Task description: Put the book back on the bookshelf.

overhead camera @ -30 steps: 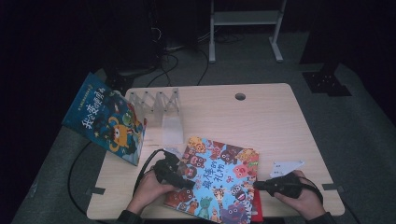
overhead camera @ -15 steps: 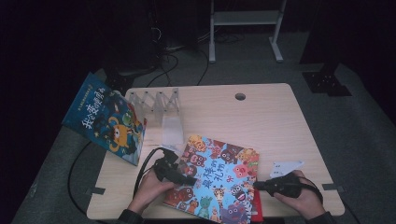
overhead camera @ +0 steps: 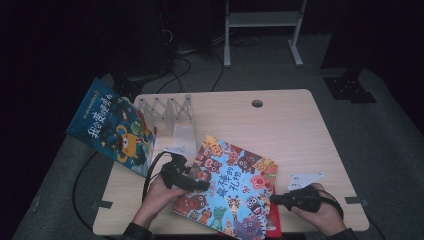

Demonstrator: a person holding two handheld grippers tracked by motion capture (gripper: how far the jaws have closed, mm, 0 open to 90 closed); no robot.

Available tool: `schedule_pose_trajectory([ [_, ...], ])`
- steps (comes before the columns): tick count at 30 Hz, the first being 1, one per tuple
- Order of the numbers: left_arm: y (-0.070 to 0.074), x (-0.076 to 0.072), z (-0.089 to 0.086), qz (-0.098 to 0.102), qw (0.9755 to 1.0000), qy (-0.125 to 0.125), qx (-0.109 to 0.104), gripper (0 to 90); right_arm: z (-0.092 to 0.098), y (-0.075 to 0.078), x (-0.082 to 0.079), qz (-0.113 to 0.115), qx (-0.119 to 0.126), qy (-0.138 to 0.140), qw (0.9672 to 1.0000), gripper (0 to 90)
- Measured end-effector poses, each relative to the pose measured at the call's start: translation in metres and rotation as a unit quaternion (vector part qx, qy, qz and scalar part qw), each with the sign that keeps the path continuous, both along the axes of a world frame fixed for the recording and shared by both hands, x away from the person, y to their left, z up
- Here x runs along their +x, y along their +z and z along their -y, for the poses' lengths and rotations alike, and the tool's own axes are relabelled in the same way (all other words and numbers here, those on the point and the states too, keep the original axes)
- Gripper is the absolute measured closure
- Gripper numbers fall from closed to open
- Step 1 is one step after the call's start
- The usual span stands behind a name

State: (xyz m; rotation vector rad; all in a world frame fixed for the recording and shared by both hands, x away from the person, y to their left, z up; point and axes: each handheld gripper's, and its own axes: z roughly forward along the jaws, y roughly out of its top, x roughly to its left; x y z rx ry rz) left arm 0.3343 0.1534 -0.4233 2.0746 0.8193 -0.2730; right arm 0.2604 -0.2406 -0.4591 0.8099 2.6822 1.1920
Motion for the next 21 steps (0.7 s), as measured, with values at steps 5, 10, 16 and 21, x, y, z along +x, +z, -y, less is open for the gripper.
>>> schedule_pose_trajectory([
  [5,0.001,0.0,0.0,0.001,0.9999,0.002,0.01,5.1,-0.002,-0.001,0.001,-0.002,0.004,-0.001,1.0,89.3],
  [10,0.003,0.0,0.002,-0.002,0.9998,0.005,0.02,5.2,-0.002,-0.001,0.001,-0.007,0.009,-0.006,0.9999,89.3],
  [16,0.011,-0.002,0.004,0.011,0.9997,0.004,0.02,10.1,-0.002,-0.002,0.001,-0.01,0.009,-0.006,0.9999,89.3],
  [21,0.021,-0.003,0.005,0.018,0.9997,-0.002,0.017,14.2,-0.003,-0.002,0.001,-0.009,0.005,-0.009,0.9999,89.3],
])
